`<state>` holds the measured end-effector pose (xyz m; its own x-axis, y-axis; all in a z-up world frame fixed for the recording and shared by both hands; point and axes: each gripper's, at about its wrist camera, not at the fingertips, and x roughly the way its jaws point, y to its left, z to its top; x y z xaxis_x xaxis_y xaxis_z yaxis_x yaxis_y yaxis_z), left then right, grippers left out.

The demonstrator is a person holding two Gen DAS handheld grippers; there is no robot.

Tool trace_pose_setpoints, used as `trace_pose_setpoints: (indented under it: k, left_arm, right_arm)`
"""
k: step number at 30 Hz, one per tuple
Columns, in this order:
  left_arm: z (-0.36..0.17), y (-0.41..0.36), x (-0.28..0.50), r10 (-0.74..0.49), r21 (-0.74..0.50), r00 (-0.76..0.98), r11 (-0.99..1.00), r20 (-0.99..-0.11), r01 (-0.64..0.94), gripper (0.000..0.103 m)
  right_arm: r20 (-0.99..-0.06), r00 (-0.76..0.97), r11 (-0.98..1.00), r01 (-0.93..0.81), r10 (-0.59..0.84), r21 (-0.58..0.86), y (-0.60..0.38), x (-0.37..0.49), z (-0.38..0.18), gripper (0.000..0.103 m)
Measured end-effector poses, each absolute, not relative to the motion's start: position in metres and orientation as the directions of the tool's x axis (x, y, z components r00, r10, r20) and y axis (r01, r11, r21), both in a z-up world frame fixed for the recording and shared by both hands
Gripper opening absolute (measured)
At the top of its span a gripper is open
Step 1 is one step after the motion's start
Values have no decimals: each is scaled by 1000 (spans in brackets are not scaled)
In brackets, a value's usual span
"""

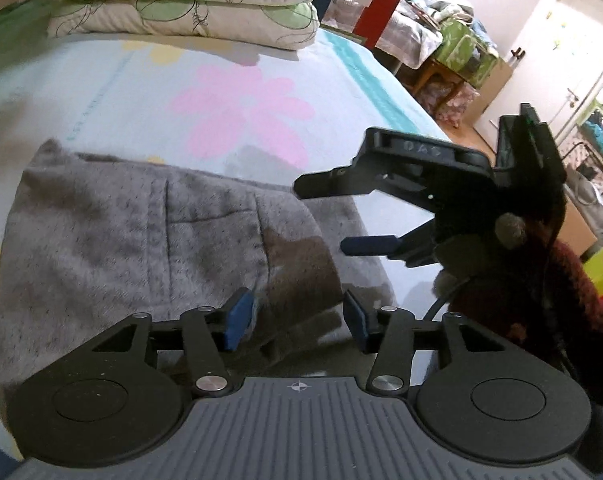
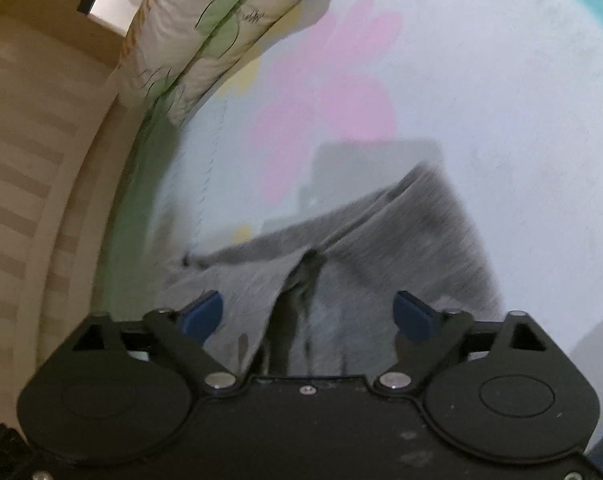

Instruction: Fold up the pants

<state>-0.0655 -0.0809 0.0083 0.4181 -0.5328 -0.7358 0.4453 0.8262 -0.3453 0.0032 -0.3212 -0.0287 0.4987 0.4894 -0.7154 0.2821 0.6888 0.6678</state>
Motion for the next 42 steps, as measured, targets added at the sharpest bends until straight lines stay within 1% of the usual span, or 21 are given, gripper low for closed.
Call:
trace_pose_setpoints:
  k: [3, 5, 8, 12, 15, 16, 17, 19, 20, 21, 22, 24, 26, 28, 30, 31, 33, 36, 38, 42]
  left_arm:
    - [8, -79, -66, -548, -361, 391, 813, -740, 456, 49]
    - [7, -78, -69, -566, -379, 360, 797, -742, 471, 54]
    - [1, -83, -68, -559, -374, 333, 794, -759, 480, 55]
    - [4, -75, -66, -558, -396, 371, 812, -742, 429, 55]
    - [13, -62, -68, -525, -377, 433, 843, -733, 384, 55]
    - [16, -57, -68, -513, -373, 454, 853, -728, 365, 55]
    - [19, -51, -67, -499, -369, 476, 864, -724, 343, 55]
    - [24, -38, -65, -460, -362, 521, 888, -719, 285, 55]
    - [26, -30, -63, -439, -362, 542, 898, -717, 248, 55]
    - [28, -21, -61, -416, -366, 562, 908, -715, 206, 56]
    - [28, -14, -59, -395, -371, 579, 914, -713, 166, 56]
    - [28, 4, -53, -360, -394, 606, 915, -710, 82, 57]
    - [29, 17, -49, -329, -400, 618, 916, -714, 26, 57]
    - [30, 21, -44, -300, -380, 624, 925, -722, 6, 57]
    - [30, 22, -41, -295, -378, 622, 926, -726, -3, 58]
    - [27, 20, -38, -298, -380, 615, 925, -730, -3, 58]
    - [20, 17, -33, -295, -368, 596, 930, -747, -1, 59]
    - [12, 5, -30, -308, -353, 554, 935, -774, 27, 59]
    - [8, 0, -30, -323, -350, 530, 935, -784, 51, 59]
    - [-3, -17, -26, -345, -342, 487, 935, -803, 99, 59]
  right_arm:
    - [-736, 456, 706, 277, 500, 651, -301, 5, -34, 99]
    - [-749, 427, 714, 278, 507, 642, -293, 4, -39, 99]
    - [-764, 396, 729, 272, 510, 628, -283, 2, -46, 100]
    - [-794, 360, 775, 238, 490, 586, -264, 7, -55, 102]
    - [-797, 353, 801, 178, 490, 571, -249, 9, -55, 103]
    - [-793, 351, 807, 149, 497, 572, -244, 9, -55, 98]
    - [-788, 351, 810, 122, 505, 573, -242, 10, -55, 90]
    - [-781, 331, 811, 72, 530, 581, -232, 13, -55, 39]
    - [-786, 322, 817, 61, 528, 573, -228, 14, -53, 35]
    - [-789, 329, 827, 41, 519, 561, -224, 15, -48, 27]
    - [-785, 349, 838, 2, 511, 546, -220, 14, -37, 23]
    - [-776, 386, 853, -65, 499, 517, -213, 12, -12, 21]
    - [-735, 442, 851, -150, 513, 504, -209, 6, 29, 19]
    - [-695, 507, 855, -208, 510, 476, -214, -2, 66, 18]
    - [-705, 546, 889, -207, 452, 409, -222, -8, 79, 18]
    - [-729, 548, 910, -189, 410, 369, -228, -8, 76, 18]
    - [-794, 496, 934, -132, 351, 331, -243, -1, 54, 19]
    - [-895, 356, 962, -50, 269, 269, -250, 11, -7, 20]
    - [-912, 317, 963, -14, 259, 268, -249, 11, -26, 21]
    - [-901, 348, 961, 0, 258, 275, -252, 6, -19, 22]
